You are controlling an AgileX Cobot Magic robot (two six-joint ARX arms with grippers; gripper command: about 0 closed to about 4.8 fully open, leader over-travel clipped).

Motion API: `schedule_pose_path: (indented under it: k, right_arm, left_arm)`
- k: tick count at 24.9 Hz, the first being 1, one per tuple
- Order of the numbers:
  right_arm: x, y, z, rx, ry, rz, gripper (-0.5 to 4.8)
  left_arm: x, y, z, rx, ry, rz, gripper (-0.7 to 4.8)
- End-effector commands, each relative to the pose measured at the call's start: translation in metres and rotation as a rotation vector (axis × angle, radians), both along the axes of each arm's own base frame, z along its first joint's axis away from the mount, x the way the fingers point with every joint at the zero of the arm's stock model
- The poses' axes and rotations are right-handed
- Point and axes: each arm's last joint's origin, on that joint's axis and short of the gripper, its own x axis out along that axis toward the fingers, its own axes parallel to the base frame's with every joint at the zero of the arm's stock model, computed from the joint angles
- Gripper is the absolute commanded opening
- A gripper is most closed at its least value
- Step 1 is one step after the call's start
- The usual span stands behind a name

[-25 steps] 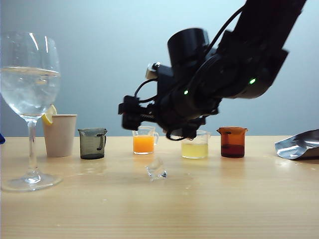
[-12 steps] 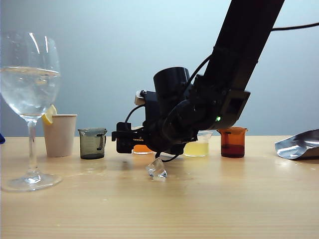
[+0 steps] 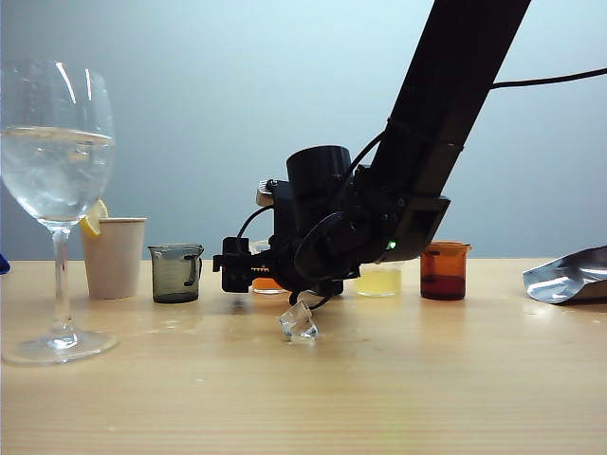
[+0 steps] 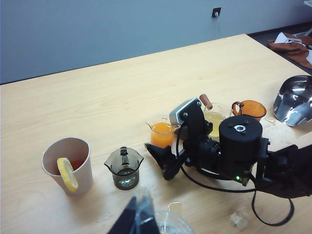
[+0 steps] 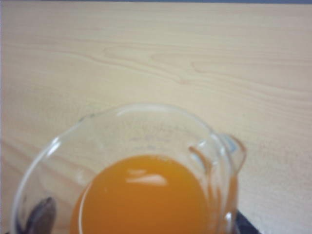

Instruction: Pick up the second measuring cup from the left, pour the orange juice inside into the goblet, and finally put the measuring cup back in its original place.

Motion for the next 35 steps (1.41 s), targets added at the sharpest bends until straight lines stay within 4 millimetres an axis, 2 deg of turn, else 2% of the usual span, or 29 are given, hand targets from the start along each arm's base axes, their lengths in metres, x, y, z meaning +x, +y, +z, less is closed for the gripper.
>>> schedule_pose_path:
  k: [1,9,12,18,19,22,23,30,35]
  right_arm:
    - [0.004,0.002,0.000,0.012,-0.016,-0.005,4.28]
    - [0.009,0.001,-0.003,0.023,-0.033,-0.060,4.24]
    - [0.012,-0.003,-0.003,0.023,-0.033,-0.069,3.07]
    - [0.013,-0.005,-0.003,0.020,-0.031,-0.074,2.86]
    - [0.013,-0.005,-0.003,0.020,-0.030,-0.074,2.60]
    - [0.013,-0.005,-0.003,0.020,-0.026,-0.062,1.28]
    - [0.013,-0.005,-0.004,0.020,-0.025,-0.055,1.06]
    - [0.013,-0.004,-0.002,0.007,-0.036,-0.042,1.03]
    - [0.011,-0.002,0.010,0.019,-0.061,-0.031,1.03]
  left_arm:
    - [-0.001,0.000,0.000,0.004,0.004,-0.005,-0.06]
    - [-0.002,0.001,-0.004,0.017,0.047,-0.005,-0.06]
    - [-0.002,0.001,-0.005,0.020,0.059,-0.005,-0.06]
    - [-0.003,0.001,-0.006,0.022,0.067,-0.005,-0.06]
    - [-0.003,0.001,-0.006,0.022,0.068,-0.005,-0.06]
    - [-0.003,0.001,-0.006,0.024,0.075,-0.005,-0.06]
    - [-0.003,0.001,-0.006,0.025,0.076,-0.005,-0.06]
    - [-0.003,0.001,-0.006,0.028,0.072,-0.006,-0.06]
    - [-0.003,0.001,-0.006,0.027,0.071,-0.006,-0.06]
